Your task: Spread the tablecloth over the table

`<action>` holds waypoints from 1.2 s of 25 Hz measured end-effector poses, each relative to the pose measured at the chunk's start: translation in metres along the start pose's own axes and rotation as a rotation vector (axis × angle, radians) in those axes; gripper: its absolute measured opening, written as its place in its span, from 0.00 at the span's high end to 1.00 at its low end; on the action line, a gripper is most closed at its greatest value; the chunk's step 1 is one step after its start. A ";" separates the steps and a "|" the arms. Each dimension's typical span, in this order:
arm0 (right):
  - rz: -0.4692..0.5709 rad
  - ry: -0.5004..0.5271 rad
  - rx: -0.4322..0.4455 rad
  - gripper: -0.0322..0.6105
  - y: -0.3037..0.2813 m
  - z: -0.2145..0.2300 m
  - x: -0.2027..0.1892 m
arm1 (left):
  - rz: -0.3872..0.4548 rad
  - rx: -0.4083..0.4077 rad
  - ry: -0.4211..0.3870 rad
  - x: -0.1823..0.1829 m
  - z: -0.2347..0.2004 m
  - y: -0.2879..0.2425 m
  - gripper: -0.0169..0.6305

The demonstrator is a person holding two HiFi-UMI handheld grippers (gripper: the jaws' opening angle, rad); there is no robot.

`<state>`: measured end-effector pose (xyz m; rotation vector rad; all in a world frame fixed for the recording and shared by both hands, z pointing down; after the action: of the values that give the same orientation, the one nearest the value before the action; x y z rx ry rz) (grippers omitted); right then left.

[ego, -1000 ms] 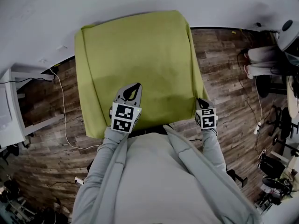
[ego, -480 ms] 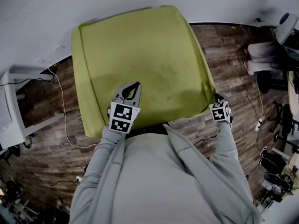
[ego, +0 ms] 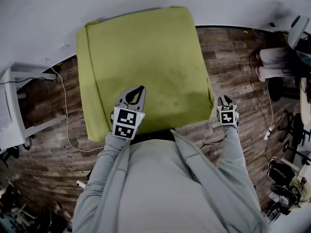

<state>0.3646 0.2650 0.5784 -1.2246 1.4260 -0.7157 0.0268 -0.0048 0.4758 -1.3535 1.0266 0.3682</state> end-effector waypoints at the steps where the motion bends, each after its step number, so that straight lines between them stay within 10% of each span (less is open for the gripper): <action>1: 0.019 0.008 0.004 0.78 0.002 -0.004 0.005 | 0.005 0.003 0.004 0.000 -0.001 0.000 0.93; 14: 0.315 0.093 0.147 0.78 0.034 -0.059 0.127 | 0.050 0.128 0.092 -0.008 -0.021 0.023 0.93; 30: 0.510 0.385 0.587 0.79 0.059 -0.285 0.258 | -0.005 0.470 0.312 -0.094 -0.085 0.111 0.93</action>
<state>0.1025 -0.0144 0.5086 -0.2555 1.5906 -0.9443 -0.1395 -0.0249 0.4891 -1.0009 1.2717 -0.0951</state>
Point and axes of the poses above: the fingertips, and each gripper's own axes: y backward along the fingers, z to its right, x out of its top, the point moved 7 cm from there along y, backward along the fingers, and after that the axes turned 2 degrees about x, right-handed, at the moved point
